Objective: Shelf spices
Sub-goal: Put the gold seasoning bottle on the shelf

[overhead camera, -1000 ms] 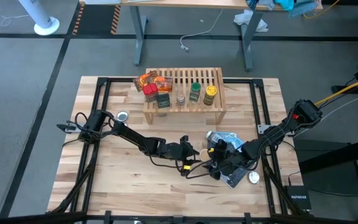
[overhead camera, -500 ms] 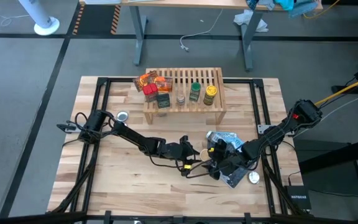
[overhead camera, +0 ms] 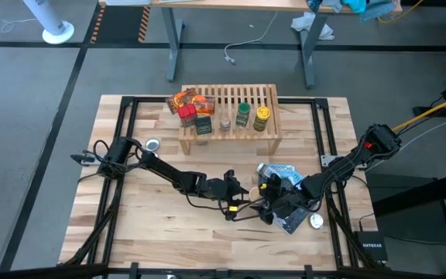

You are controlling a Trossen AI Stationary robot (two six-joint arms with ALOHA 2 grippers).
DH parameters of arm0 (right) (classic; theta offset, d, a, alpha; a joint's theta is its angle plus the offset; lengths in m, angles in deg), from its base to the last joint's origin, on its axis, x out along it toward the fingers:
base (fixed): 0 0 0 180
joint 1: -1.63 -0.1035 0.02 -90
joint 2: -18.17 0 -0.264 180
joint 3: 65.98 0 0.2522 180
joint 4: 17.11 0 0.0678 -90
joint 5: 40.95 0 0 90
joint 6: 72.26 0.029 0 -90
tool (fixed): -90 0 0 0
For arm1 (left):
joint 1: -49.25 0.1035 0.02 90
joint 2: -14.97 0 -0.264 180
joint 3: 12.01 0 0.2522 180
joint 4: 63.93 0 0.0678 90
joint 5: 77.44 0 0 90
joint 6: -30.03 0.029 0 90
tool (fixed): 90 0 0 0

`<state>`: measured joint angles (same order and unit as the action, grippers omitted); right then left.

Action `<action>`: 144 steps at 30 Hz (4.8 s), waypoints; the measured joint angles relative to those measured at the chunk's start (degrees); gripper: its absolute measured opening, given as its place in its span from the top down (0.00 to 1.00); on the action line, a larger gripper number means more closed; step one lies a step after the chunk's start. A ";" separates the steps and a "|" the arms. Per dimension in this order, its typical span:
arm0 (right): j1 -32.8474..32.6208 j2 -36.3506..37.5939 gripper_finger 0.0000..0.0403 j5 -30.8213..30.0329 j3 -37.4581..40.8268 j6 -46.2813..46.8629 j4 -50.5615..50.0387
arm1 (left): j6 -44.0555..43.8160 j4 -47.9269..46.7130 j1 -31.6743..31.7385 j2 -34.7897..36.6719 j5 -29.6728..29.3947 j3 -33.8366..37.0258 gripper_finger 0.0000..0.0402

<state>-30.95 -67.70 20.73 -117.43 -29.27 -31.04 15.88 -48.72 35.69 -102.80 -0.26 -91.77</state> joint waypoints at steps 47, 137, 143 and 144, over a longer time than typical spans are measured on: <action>-0.02 28.60 0.29 -17.61 -7.74 -17.38 -22.55 | 5.48 -52.76 -5.09 25.34 -23.15 0.02 0.61; 89.22 19.96 0.29 65.34 -10.47 -53.76 -2.99 | -37.61 -49.37 -29.53 49.48 -42.72 28.15 0.61; 89.22 19.52 0.29 65.34 -10.47 -55.12 -5.59 | -38.14 -49.36 -29.53 49.48 -42.69 28.15 0.61; 89.22 19.15 0.29 65.32 -10.47 -55.18 -5.95 | -38.01 -49.37 -29.53 49.48 -42.69 28.15 0.61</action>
<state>58.27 -48.55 86.05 -127.90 -84.44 -36.99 -22.13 -98.09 6.16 -53.32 -42.95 -63.62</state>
